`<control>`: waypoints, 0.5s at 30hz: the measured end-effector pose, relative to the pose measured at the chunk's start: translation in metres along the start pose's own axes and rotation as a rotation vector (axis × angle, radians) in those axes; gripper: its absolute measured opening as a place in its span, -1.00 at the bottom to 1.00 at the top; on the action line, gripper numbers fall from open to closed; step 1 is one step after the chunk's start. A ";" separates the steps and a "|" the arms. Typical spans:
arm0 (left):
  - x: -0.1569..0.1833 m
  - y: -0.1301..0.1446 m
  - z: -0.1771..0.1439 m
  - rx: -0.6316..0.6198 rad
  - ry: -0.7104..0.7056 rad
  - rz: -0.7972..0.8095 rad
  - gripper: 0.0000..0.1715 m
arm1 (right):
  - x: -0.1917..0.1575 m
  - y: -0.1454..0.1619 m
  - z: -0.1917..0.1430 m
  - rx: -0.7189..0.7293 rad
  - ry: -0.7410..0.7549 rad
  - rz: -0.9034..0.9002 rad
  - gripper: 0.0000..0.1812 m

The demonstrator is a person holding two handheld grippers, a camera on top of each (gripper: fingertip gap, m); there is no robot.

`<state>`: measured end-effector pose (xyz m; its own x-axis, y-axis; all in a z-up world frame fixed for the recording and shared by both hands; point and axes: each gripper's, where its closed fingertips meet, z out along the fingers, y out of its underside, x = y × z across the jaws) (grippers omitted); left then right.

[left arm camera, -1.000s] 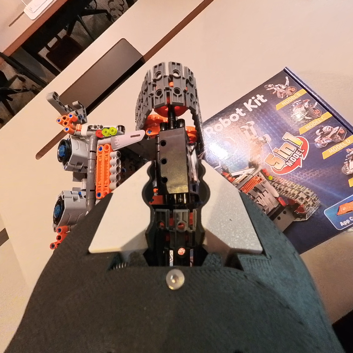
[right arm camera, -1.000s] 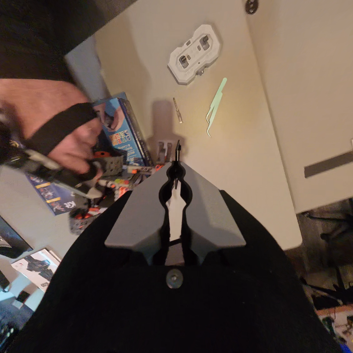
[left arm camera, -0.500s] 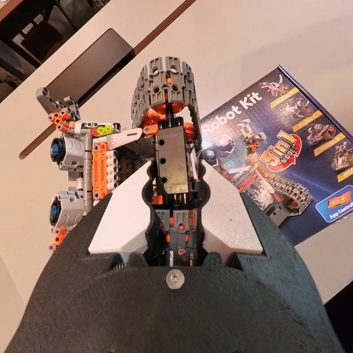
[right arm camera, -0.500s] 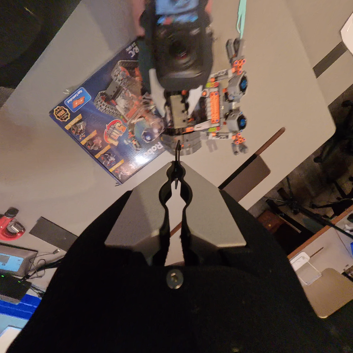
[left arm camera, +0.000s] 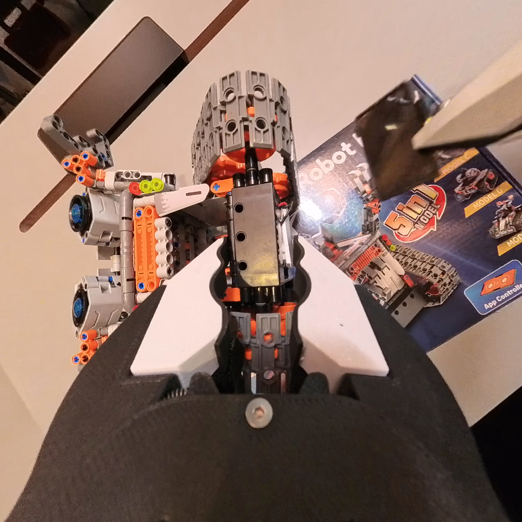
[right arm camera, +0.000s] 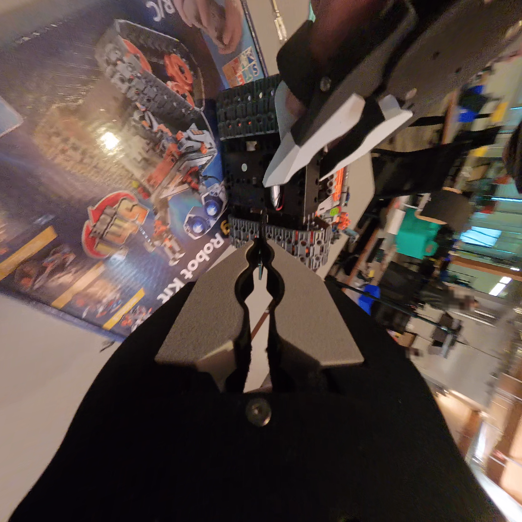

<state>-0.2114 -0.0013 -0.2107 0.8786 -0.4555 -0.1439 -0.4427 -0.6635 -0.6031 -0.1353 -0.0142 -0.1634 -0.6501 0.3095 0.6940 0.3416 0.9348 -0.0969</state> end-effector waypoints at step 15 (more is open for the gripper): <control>-0.002 0.001 0.000 -0.028 0.029 -0.017 -0.51 | -0.008 -0.028 0.055 -0.041 0.268 -0.025 -1.00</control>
<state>-0.2138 -0.0013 -0.2113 0.8804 -0.4610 -0.1108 -0.4333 -0.6875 -0.5827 -0.1771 -0.0333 -0.2055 -0.4577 0.2247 0.8603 0.3587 0.9320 -0.0526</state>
